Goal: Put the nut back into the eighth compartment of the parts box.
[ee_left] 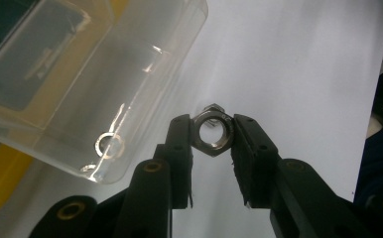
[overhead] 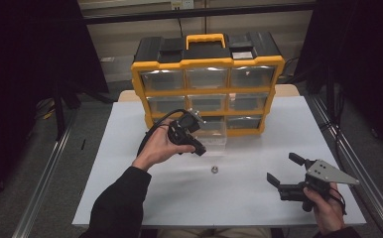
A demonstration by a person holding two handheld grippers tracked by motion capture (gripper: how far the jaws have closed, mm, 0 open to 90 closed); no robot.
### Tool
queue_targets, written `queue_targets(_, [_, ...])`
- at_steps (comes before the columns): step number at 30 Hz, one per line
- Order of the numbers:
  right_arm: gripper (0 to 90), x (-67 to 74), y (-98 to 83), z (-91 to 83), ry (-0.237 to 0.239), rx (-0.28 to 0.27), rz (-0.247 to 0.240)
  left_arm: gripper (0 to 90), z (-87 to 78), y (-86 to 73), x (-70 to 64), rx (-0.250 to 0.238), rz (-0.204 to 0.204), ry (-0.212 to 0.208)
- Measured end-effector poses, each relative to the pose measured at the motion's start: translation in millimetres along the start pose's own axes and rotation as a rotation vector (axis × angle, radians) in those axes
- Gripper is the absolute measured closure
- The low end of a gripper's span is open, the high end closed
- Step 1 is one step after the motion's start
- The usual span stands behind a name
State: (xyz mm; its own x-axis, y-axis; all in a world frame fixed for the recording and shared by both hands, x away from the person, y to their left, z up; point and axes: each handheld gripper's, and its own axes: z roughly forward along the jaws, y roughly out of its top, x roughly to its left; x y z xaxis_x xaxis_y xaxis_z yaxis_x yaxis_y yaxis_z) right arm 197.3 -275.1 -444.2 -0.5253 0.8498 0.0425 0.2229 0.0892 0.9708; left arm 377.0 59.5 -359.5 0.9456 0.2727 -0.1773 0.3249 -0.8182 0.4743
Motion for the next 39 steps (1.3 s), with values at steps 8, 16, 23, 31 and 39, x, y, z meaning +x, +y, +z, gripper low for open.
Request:
queue_targets(8, [0.3,-0.1,0.0,-0.1,0.000,-0.001,-0.001,70.2,-3.4,0.5,2.3,-0.018,-0.015,0.002])
queue_targets(16, [0.3,-0.5,0.0,0.1,0.001,-0.002,-0.002,70.2,-14.8,6.9,3.9,-0.030,-0.009,0.025])
queue_targets(23, [0.3,-0.4,0.0,0.7,-0.001,-0.001,-0.001,70.2,-21.7,16.9,5.8,-0.065,-0.045,0.043])
queue_targets(31, [0.2,0.0,0.0,0.5,0.002,-0.001,0.001,70.2,-30.0,30.9,7.7,-0.068,-0.016,0.076])
queue_targets(39, [0.2,-0.3,0.0,0.8,0.003,-0.002,-0.001,70.2,-21.5,36.0,18.8,-0.063,-0.044,0.109])
